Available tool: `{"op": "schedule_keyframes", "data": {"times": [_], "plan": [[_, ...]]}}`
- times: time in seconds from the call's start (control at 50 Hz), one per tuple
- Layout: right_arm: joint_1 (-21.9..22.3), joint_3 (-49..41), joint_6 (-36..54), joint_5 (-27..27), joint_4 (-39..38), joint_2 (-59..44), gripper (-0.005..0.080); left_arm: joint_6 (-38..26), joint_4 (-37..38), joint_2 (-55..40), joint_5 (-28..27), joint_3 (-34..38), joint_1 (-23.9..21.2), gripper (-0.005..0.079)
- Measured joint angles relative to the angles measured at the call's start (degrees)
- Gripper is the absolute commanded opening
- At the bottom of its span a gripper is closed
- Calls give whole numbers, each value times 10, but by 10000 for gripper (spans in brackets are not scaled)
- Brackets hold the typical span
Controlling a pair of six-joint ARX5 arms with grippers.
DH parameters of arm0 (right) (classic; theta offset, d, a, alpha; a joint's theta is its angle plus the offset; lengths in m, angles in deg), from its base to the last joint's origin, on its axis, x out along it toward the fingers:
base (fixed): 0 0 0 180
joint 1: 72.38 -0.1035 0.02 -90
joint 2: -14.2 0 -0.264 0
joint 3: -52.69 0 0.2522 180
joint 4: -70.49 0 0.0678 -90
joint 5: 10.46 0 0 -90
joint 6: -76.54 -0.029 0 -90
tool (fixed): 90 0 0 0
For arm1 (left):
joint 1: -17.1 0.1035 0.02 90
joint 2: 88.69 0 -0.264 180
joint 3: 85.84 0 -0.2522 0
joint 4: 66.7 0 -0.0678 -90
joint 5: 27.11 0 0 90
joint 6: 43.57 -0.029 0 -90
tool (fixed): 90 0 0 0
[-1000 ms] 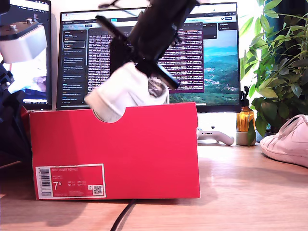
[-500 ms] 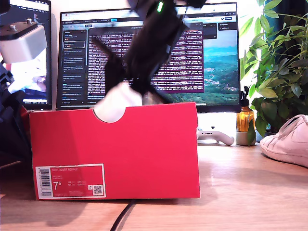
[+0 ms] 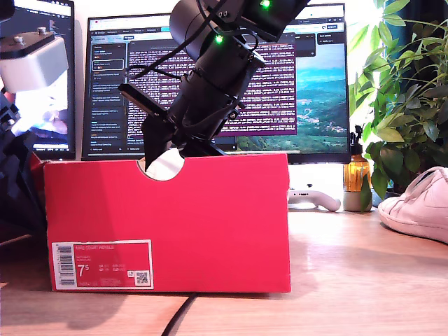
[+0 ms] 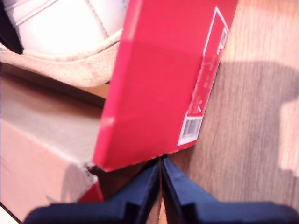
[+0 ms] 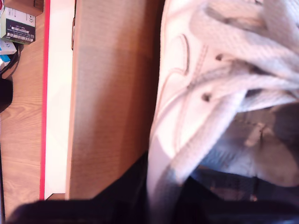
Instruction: Pack the white shoes by picking the first shoe and placing it inside the red shoebox, left side, then picking and rotating the second shoe and placing it in the shoebox
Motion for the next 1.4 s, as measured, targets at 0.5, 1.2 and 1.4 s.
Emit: {"op": "schedule_keyframes", "data": {"times": [0.5, 1.2, 1.4], "plan": [[0, 57, 33, -4, 39, -4, 308, 0, 0, 0, 0, 0, 0, -19], [66, 401, 262, 26, 465, -4, 308, 0, 0, 0, 0, 0, 0, -19], [129, 472, 278, 28, 551, -4, 308, 0, 0, 0, 0, 0, 0, -19]]}}
